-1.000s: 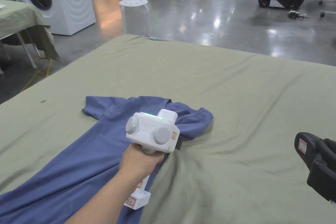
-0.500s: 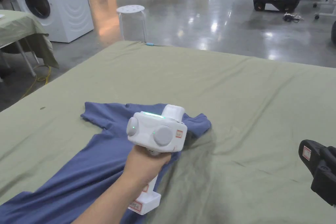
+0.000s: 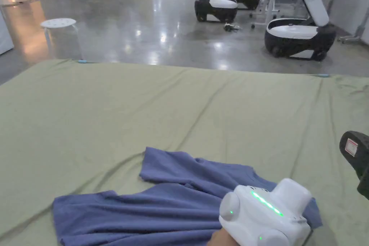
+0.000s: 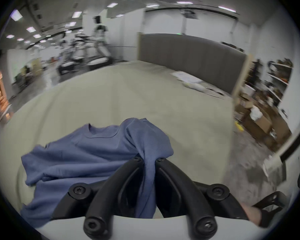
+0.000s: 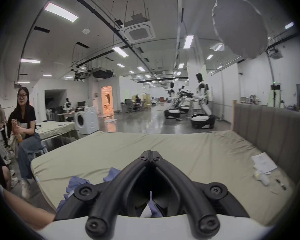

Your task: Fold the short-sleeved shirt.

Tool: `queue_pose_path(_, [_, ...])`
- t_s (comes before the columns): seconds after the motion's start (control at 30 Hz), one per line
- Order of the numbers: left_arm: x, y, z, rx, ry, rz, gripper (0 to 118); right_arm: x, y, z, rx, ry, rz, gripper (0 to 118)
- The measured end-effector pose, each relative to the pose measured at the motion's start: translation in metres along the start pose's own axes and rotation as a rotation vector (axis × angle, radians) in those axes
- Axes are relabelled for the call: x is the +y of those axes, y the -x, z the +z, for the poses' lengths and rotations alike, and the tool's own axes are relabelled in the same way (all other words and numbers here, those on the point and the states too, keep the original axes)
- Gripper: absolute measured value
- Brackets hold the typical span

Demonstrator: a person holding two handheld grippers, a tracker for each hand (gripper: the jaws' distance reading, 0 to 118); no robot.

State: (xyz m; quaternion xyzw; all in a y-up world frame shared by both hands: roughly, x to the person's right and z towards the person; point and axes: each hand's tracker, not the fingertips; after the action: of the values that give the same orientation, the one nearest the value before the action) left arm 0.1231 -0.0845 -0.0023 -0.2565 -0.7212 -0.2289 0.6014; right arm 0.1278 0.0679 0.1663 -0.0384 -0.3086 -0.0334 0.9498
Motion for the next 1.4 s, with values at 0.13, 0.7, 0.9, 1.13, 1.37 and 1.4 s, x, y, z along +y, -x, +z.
queue_pose_path(0.13, [-0.005,-0.088,-0.044,-0.080,0.043,-0.100,6,0.001,-0.029,0.037,-0.072,0.004,0.014,0])
queue_pose_path(0.7, [-0.024,0.027,0.260,0.229,-0.505,0.133,113,0.005,-0.019,0.067,-0.090,-0.025,0.009,0])
queue_pose_path(0.9, [-0.099,0.032,0.401,0.761,-0.659,0.124,36,-0.014,-0.002,0.077,-0.122,-0.019,0.054,0])
queue_pose_path(1.13, [-0.165,0.031,0.418,0.870,-0.626,0.258,0,-0.035,0.009,0.098,-0.152,0.029,0.048,0])
queue_pose_path(1.37, [-0.159,0.047,0.399,0.748,-0.591,0.278,0,-0.025,0.016,0.104,-0.139,0.007,0.045,0])
queue_pose_path(1.4, [-0.155,0.051,0.394,0.739,-0.565,0.287,0,-0.023,0.017,0.103,-0.136,0.002,0.047,0])
